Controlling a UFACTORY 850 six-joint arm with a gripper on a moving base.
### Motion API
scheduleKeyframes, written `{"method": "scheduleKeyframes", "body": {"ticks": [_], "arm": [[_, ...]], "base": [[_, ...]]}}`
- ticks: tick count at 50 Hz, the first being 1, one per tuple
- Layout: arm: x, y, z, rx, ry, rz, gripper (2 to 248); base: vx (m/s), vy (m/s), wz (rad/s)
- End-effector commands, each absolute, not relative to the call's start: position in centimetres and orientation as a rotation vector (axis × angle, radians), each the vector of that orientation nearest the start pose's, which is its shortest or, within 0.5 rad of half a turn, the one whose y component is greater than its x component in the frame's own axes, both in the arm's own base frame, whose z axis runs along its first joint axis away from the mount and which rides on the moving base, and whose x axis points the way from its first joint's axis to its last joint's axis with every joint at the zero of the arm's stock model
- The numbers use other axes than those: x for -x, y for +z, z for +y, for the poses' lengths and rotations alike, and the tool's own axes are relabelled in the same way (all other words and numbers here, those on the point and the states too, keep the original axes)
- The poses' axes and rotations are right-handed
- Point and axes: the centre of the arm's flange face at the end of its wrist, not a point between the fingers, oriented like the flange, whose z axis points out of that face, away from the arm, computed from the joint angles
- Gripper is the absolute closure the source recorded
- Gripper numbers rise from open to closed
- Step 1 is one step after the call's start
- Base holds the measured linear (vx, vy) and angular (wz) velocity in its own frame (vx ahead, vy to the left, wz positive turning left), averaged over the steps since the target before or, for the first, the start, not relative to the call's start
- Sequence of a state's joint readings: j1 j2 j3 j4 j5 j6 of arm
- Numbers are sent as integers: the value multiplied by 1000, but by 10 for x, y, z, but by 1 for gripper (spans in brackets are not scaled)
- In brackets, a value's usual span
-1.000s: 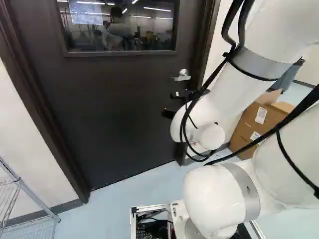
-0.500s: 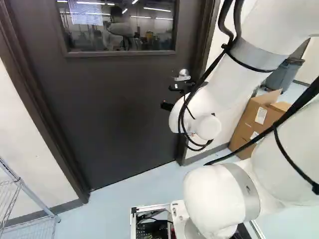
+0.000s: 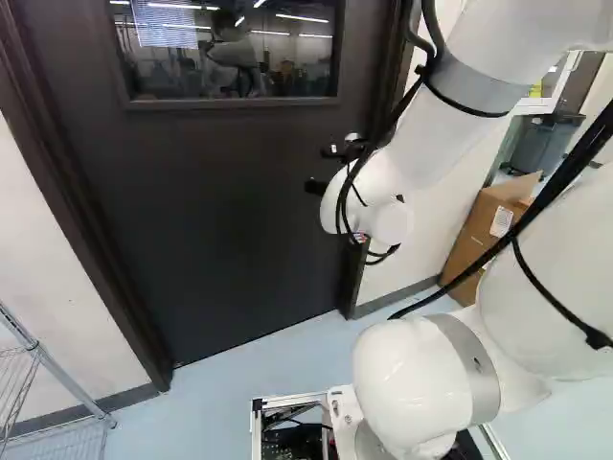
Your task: Open the door and move inside
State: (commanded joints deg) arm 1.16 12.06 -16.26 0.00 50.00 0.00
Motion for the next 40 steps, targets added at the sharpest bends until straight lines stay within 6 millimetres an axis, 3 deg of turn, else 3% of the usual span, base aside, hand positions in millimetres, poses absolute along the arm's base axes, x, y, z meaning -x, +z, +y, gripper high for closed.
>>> {"method": "scheduleKeyframes", "body": {"ticks": [40], "arm": [[-366, 464, 8, 2326, -2088, -27, 3]], "base": [[0, 0, 0]]}}
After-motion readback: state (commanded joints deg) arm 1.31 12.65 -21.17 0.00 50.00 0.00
